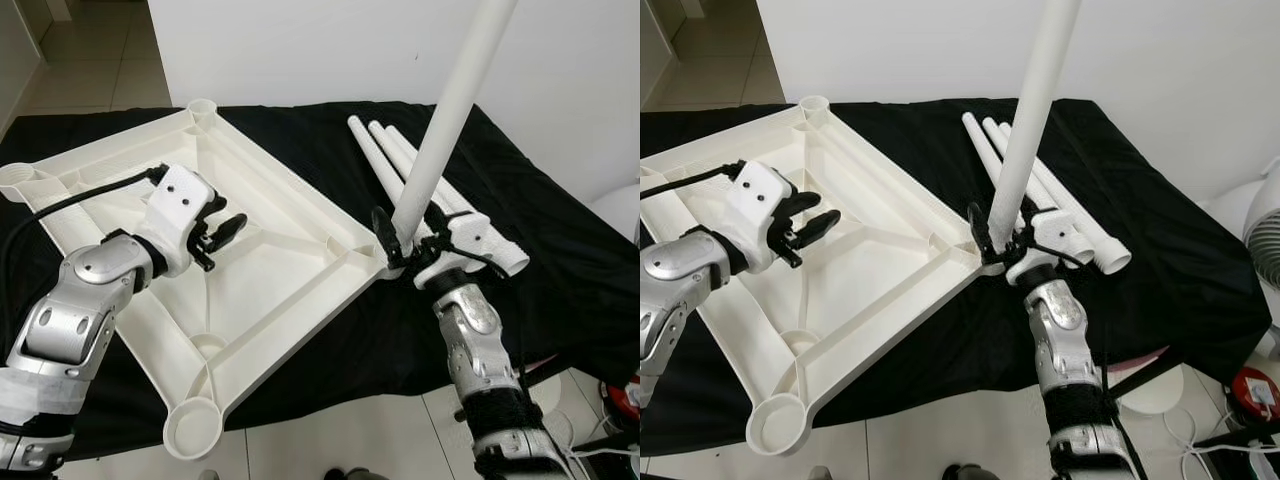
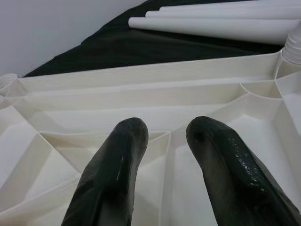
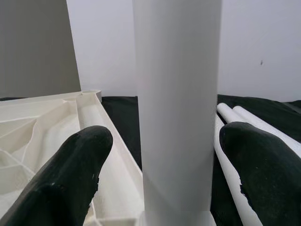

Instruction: Building children table

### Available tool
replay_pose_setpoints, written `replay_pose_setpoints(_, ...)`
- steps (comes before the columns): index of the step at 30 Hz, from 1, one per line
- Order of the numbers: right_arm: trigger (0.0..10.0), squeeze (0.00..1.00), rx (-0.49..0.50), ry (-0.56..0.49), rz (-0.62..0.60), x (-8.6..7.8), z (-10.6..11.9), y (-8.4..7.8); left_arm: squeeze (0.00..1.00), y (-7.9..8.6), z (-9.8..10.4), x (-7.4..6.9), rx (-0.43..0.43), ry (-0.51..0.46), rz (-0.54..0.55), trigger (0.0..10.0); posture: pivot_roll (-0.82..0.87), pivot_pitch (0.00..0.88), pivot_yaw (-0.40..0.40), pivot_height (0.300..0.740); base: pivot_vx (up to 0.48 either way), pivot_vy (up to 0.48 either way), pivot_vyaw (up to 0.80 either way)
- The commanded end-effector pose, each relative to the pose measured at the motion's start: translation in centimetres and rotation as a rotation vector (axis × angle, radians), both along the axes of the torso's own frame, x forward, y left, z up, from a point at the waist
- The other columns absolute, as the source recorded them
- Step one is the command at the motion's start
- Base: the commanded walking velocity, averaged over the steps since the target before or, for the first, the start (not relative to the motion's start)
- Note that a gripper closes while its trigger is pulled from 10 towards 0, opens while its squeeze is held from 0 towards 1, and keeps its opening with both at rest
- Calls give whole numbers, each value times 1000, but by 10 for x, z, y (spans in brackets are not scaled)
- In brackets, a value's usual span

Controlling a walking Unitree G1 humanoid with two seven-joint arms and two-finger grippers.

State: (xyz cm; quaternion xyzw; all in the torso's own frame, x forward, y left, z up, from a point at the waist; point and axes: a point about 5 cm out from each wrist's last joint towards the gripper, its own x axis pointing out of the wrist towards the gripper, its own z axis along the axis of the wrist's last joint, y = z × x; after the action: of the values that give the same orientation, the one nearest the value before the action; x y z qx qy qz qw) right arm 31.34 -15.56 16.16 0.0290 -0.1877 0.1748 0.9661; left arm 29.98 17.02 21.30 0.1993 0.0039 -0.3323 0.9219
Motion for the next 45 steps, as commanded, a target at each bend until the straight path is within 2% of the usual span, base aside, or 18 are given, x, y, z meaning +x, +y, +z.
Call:
replay_pose_setpoints(1,10000,0,-8,17,5,-7,-2,-3,0,-5,-6,-7,32,17,-67,10000,84,69,-65,740,0,0,0)
replay_pose_setpoints(4,10000,0,-9,23,8,-11,-4,-3,0,-8,-9,-10,50,26,-99,10000,85,68,-66,740,0,0,0)
replay_pose_setpoints(6,10000,0,-11,40,8,-20,-8,-3,0,-13,-17,-18,103,53,-178,10000,85,64,-66,740,0,0,0)
replay_pose_setpoints(14,10000,0,-25,66,-7,-31,-10,-8,0,-17,-34,-25,217,111,-288,10000,72,50,-48,740,0,0,0)
replay_pose_setpoints(21,10000,0,-36,74,-11,-31,-8,-9,0,-19,-34,-22,221,109,-284,10000,72,63,-40,740,0,0,0)
replay_pose_setpoints(24,10000,0,-32,80,-15,-30,-6,-8,0,-19,-37,-24,227,132,-302,10000,74,70,-41,740,0,0,0)
replay_pose_setpoints(25,10000,0,-32,91,-10,-30,-6,-6,0,-20,-41,-29,227,162,-332,10000,76,72,-41,740,0,0,0)
replay_pose_setpoints(45,10000,0,-53,110,-2,-25,-5,-5,0,-33,-50,-36,194,191,-380,10000,70,81,-58,740,0,0,0)
